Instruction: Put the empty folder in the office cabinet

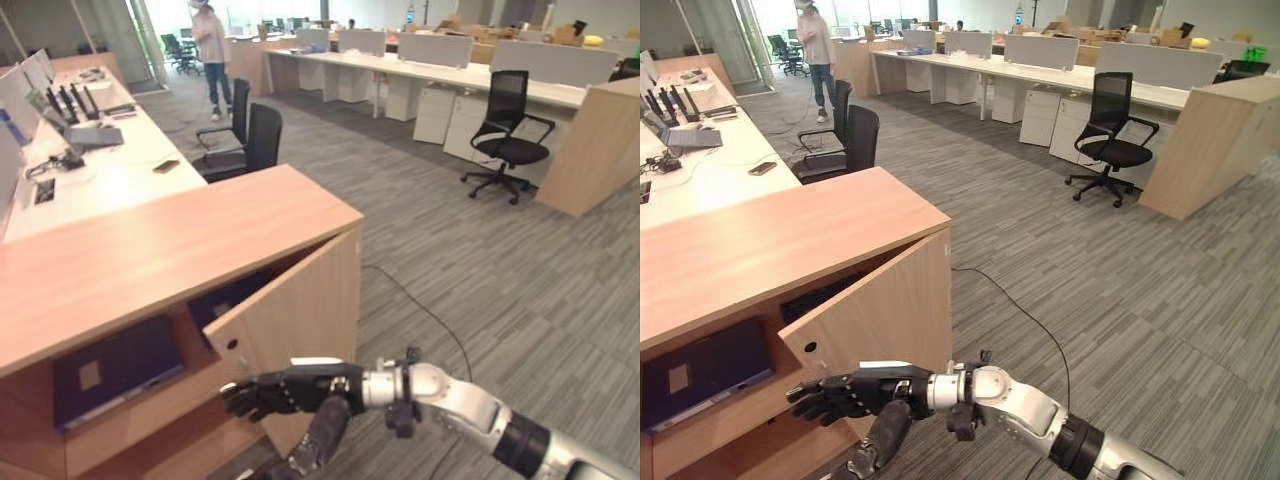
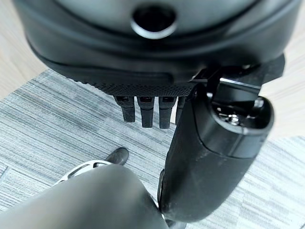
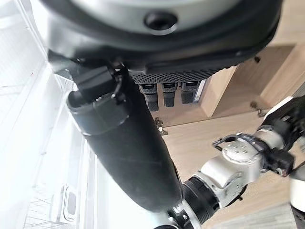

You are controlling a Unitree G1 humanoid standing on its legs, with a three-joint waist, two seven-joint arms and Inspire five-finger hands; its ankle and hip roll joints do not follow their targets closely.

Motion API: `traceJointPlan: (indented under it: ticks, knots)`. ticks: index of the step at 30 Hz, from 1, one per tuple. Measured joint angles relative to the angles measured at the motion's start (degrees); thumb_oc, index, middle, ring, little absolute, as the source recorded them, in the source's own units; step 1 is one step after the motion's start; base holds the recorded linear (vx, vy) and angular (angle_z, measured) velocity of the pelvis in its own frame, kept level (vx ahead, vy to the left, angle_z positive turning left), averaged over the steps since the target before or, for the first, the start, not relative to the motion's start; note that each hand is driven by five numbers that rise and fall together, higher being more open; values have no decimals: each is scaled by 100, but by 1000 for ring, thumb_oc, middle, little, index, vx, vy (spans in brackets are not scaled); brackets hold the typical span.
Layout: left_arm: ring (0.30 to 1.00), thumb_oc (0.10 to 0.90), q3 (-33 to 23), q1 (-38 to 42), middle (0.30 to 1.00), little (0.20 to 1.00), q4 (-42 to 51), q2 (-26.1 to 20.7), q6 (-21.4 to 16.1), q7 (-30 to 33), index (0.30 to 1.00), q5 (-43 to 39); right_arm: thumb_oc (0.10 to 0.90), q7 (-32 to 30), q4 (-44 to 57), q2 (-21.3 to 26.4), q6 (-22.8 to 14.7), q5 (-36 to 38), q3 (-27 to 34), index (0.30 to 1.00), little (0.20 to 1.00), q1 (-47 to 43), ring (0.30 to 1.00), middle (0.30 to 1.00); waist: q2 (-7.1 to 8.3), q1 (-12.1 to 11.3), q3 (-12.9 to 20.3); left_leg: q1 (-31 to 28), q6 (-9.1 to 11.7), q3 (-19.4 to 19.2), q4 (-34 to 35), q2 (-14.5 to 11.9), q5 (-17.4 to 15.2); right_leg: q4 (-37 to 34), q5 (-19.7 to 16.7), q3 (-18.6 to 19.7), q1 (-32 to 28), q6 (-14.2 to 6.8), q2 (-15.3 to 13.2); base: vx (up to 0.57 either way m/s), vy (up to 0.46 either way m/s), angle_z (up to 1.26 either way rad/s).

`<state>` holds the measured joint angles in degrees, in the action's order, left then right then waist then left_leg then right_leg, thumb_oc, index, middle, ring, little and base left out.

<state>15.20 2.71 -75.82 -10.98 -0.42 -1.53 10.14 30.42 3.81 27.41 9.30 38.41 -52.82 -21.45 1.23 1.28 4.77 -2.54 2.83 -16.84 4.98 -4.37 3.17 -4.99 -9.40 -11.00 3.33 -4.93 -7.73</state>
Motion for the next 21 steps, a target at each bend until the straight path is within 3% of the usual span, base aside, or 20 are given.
traceJointPlan:
  ticks: [9,13,16,18,19,20,21]
  knots:
    - [900,800,9,4,900,900,6,-24,-8,102,900,-49,800,-249,-715,5,48,-17,29,900,900,128,900,900,-3,-67,-168,61,-97,222,1,159,-28,1,57,-226,-107,-114,-185,-6,36,17]
    - [900,800,-25,92,900,900,94,-2,-26,103,900,-83,800,-537,-1433,53,-121,-319,550,900,900,577,900,900,-30,-117,-367,57,-152,539,1,221,-90,107,173,-463,-236,-178,-285,-7,25,40]
    - [900,800,47,192,900,900,117,67,-118,112,900,-88,800,-748,-1800,315,-153,-870,1119,900,900,925,900,900,-166,-103,-612,182,-237,1042,-1,306,-13,481,490,-380,-245,-223,-317,52,-70,90]
    - [900,800,125,321,900,900,93,114,-123,121,900,-99,800,-891,-2118,527,-162,-1173,1547,900,900,1281,900,900,-359,100,-742,323,-360,1850,-30,310,155,1133,906,843,-77,-209,-169,91,-105,157]
    - [900,800,136,342,900,900,83,89,-122,118,900,-113,800,-905,-2267,573,-178,-1244,1581,900,900,1278,900,900,-392,119,-856,335,-370,2056,-30,265,198,1398,1360,1345,38,-194,-23,63,-119,159]
    - [900,800,139,412,900,900,49,57,-120,113,900,-158,800,-953,-2476,534,-180,-1323,1674,900,900,1388,900,900,-441,147,-944,407,-280,2375,-27,163,257,1168,1450,2076,3,-244,343,46,-137,115]
    - [900,800,140,421,900,900,44,16,-133,107,900,-231,800,-976,-2527,513,-180,-1372,1677,900,900,1438,900,900,-371,132,-950,444,-241,2498,-27,179,269,970,1434,2074,26,-237,400,78,-278,131]
